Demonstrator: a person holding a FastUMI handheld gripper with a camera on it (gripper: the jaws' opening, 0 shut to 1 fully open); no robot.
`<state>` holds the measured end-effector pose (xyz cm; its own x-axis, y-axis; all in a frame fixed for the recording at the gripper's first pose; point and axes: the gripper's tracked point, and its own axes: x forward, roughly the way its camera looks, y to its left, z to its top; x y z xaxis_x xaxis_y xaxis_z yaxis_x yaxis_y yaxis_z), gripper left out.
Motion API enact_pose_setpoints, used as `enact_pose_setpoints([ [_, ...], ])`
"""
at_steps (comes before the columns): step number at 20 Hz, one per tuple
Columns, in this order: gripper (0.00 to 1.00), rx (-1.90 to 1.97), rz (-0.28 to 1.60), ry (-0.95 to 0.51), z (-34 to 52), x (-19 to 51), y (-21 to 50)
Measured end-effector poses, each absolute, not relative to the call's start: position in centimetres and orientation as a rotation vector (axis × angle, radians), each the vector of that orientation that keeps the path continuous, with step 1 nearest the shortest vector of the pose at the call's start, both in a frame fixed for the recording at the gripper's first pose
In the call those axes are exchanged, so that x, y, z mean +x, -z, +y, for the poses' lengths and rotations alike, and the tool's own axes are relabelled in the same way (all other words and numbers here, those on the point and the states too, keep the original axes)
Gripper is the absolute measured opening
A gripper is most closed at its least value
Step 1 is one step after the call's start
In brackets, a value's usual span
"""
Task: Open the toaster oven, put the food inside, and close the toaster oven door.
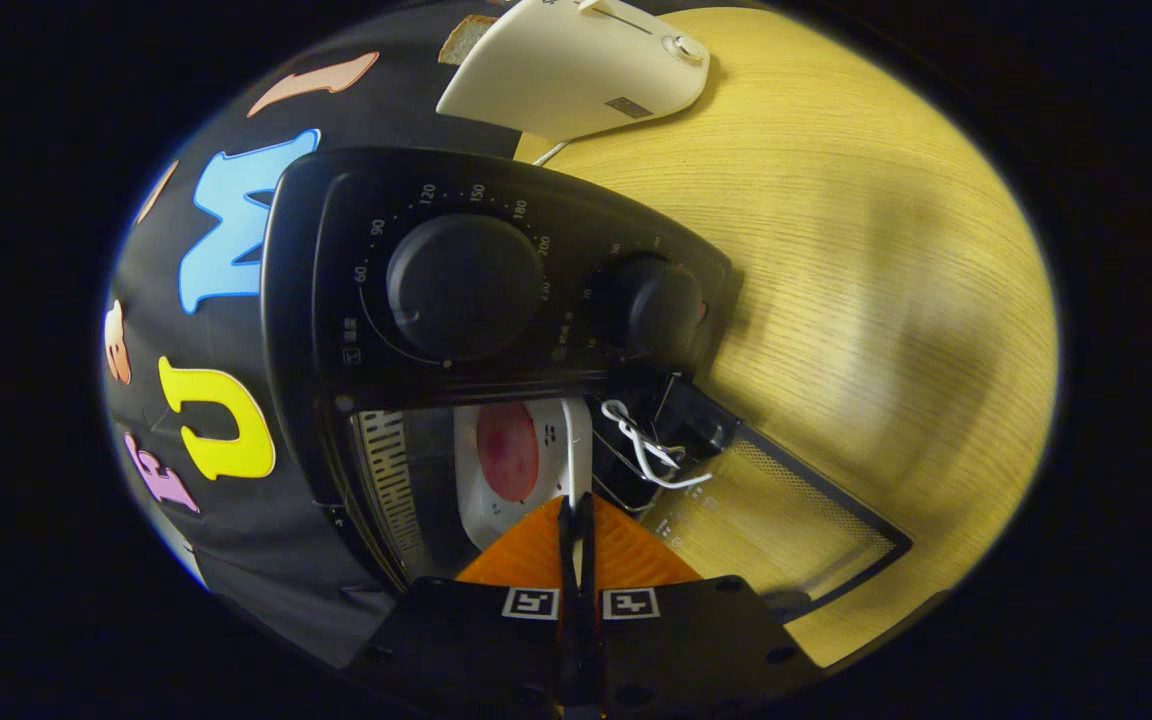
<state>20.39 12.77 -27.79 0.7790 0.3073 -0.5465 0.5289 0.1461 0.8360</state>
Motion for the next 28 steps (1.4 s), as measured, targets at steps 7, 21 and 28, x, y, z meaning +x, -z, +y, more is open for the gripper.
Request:
enact_pose_setpoints([
  [7, 0.07, 1.474, 0.703, 0.18, 14.3, 22.5, 27.8],
  [21, 0.88, 1.264, 0.677, 0.009, 16.2, 16.2, 23.1],
  [28, 0.98, 0.886, 0.704, -0.022, 17.0, 10.2, 23.3],
])
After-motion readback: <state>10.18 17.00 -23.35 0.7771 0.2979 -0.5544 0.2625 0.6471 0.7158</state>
